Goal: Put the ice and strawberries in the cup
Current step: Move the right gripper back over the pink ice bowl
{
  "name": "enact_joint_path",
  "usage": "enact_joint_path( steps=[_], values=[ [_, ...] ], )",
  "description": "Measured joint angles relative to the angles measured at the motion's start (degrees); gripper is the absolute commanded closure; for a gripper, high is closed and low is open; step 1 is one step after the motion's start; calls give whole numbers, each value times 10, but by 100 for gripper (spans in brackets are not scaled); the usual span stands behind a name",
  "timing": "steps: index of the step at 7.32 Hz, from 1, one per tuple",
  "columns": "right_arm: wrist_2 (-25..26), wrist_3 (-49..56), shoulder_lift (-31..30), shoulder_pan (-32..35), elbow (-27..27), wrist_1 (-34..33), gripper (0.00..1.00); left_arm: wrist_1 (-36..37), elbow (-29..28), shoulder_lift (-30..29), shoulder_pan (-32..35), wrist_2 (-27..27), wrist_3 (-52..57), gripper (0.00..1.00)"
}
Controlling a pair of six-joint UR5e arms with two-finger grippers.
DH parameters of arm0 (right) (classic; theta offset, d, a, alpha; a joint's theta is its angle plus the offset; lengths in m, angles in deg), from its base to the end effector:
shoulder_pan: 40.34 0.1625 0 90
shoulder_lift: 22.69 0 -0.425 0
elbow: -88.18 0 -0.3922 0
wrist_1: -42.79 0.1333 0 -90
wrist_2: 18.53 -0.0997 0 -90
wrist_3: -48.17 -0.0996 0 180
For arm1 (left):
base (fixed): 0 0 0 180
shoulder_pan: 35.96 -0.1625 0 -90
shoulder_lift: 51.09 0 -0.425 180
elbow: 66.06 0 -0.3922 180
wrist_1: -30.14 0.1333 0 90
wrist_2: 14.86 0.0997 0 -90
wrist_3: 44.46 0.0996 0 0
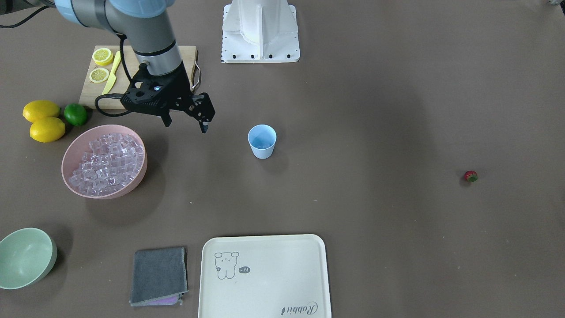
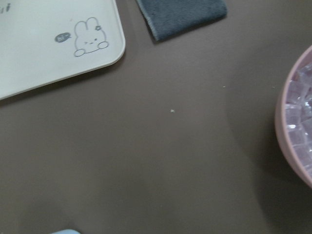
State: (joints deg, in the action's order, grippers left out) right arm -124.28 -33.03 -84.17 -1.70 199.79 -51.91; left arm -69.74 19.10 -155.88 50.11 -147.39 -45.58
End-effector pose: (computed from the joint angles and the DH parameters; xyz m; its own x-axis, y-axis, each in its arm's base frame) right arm -0.3965 -0.4530 0.2312 0.6105 0.2996 0.7332 -0.3608 0.9293 -0.0793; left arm -0.0238 -0.6166 0.5409 0.7206 0.2609 -0.6424 -0.0504 0.9438 0.3267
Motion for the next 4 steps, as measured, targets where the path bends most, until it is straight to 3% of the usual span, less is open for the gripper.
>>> enact_joint_path(
  steps=[4],
  values=[
    [-5,86,-82,54,-1,-12,1,-10,2,1,-2,0,0,2]
  ],
)
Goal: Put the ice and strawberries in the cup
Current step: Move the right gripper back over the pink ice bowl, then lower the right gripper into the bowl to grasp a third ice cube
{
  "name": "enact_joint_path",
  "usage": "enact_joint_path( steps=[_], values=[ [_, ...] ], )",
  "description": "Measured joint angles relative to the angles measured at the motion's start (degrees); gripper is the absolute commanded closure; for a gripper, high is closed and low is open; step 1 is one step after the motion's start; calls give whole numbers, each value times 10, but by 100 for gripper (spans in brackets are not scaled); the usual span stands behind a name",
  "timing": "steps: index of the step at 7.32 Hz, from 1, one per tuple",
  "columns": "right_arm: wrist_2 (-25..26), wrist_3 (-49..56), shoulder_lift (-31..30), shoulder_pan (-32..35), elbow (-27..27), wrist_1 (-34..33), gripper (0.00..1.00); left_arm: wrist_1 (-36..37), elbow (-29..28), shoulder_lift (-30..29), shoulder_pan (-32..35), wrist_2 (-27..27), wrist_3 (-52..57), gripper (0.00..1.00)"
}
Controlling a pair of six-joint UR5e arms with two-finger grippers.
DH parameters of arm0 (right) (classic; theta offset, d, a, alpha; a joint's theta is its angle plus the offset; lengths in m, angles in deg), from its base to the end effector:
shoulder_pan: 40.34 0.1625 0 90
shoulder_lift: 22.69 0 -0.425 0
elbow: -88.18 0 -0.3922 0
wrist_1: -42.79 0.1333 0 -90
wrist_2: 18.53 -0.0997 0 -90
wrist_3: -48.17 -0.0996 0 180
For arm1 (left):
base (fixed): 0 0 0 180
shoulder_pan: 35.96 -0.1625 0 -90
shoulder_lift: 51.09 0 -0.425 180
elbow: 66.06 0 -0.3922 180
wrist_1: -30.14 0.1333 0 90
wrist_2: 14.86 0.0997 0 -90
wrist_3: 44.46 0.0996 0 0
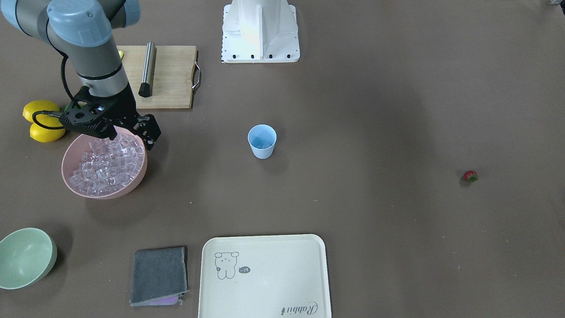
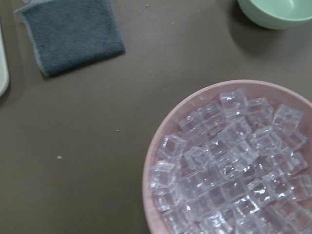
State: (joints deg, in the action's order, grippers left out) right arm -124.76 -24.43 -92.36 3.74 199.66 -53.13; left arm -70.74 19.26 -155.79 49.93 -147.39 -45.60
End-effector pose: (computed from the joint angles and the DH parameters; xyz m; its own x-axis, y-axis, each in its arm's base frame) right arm -0.3410 -0.4770 0.3186 0.7199 0.2975 0.6271 -0.3510 0.9355 -0.0408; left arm -0.0218 -0.6165 0.5384 0.7189 0.2747 -0.6385 -0.0527 0.9375 0.3441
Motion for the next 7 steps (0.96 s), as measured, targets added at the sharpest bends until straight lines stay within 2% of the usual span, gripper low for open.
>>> enact_joint_path(
  steps=[2,5,7],
  values=[
    [6,45,-11,17,-11,-14,2,-3,1,0,-1,0,0,2],
    [35,93,-11,25,-45,-11,17,-4,-1,-2,-10,0,0,2],
    [38,115,-11,25,-75,4,17,-4,-2,-3,-12,1,0,2]
  ],
)
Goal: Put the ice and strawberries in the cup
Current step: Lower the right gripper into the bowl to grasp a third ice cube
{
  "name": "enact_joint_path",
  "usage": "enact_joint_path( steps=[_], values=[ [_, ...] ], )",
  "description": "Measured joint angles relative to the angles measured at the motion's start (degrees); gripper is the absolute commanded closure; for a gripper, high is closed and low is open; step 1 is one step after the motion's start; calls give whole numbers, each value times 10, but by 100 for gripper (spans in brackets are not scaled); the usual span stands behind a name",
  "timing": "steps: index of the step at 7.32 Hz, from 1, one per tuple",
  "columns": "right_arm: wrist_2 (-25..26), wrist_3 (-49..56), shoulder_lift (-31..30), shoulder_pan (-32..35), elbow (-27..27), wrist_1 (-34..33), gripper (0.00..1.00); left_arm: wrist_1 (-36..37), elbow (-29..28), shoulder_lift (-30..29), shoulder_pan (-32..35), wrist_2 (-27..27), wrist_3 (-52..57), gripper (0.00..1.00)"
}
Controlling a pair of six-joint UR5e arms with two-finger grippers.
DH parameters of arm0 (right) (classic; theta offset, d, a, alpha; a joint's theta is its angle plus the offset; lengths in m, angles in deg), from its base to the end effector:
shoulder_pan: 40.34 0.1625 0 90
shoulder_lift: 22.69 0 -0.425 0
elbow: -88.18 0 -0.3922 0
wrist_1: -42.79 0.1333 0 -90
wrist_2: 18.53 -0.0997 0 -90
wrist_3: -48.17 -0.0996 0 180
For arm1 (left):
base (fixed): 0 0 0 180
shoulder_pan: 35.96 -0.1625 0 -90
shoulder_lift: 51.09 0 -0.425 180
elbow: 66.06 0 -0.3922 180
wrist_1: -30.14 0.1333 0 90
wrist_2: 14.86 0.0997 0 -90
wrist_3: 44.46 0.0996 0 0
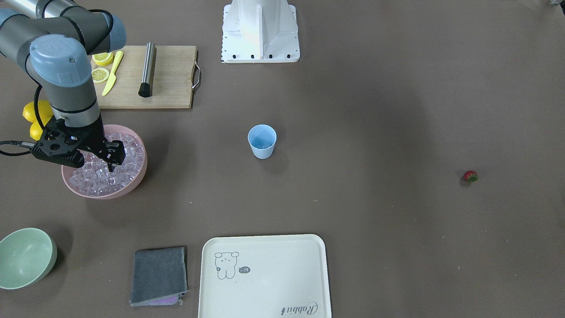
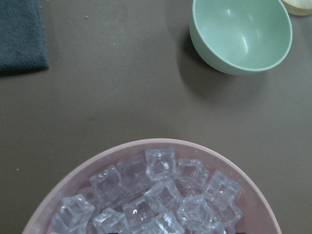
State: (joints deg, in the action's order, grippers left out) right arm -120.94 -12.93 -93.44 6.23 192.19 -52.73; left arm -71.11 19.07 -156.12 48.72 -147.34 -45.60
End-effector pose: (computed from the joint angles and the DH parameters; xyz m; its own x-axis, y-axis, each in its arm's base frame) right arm -0.3323 -0.5138 0.3883 0.8422 0.2031 0.4994 -0.2667 0.9620 0.0584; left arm -0.0086 -0.6194 0.5358 0.7131 0.2953 -0.6359 -0.0721 0.9330 0.3525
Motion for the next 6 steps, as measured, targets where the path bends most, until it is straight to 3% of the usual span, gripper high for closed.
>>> enact_joint_path(
  steps=[3,6],
  values=[
    [-1,9,3,-6,-50,72,20,0,0,-1,0,0,0,2],
    [-3,12,3,-10,-57,85,21,0,-1,-1,-1,0,0,2]
  ],
)
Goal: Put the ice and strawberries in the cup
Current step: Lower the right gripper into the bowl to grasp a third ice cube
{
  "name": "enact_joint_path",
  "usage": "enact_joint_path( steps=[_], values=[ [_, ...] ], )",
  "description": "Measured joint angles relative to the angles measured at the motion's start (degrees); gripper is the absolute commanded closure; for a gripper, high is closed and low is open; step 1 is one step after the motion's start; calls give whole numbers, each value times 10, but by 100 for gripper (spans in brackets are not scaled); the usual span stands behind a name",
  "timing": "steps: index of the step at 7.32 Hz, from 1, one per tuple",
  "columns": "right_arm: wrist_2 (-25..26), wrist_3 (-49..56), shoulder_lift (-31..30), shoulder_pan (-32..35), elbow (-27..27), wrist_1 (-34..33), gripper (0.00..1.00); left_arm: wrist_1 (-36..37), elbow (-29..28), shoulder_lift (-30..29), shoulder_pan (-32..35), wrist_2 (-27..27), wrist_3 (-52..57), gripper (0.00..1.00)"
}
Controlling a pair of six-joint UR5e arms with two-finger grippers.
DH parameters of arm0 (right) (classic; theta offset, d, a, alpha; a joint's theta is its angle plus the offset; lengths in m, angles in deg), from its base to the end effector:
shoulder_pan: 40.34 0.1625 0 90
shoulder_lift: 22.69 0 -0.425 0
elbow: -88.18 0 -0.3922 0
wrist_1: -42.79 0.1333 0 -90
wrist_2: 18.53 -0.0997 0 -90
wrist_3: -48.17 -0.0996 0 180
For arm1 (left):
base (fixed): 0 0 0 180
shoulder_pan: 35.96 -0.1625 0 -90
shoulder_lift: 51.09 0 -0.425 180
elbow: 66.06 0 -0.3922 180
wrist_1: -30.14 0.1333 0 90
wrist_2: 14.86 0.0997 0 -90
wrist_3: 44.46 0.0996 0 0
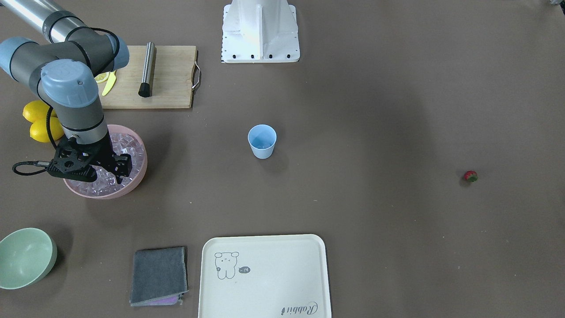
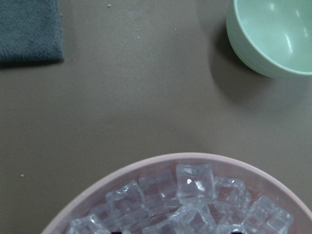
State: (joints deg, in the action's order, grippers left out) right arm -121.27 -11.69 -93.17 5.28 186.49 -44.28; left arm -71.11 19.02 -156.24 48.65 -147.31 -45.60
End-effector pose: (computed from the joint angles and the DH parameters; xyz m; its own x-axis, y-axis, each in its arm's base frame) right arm -0.3570 -0.5240 0.4125 0.8302 0.1481 0.5374 -0.2329 0.9681 0.0929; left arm -0.0079 -0.6202 0.5350 0.7130 0.2969 -0.6352 -0.0732 0.9325 0.3536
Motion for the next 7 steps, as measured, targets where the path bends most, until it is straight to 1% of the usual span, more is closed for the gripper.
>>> enact_joint_path(
  steps=[7],
  values=[
    [3,15,-3,3,-8,0,21,0,1,-3,0,0,0,2]
  ],
)
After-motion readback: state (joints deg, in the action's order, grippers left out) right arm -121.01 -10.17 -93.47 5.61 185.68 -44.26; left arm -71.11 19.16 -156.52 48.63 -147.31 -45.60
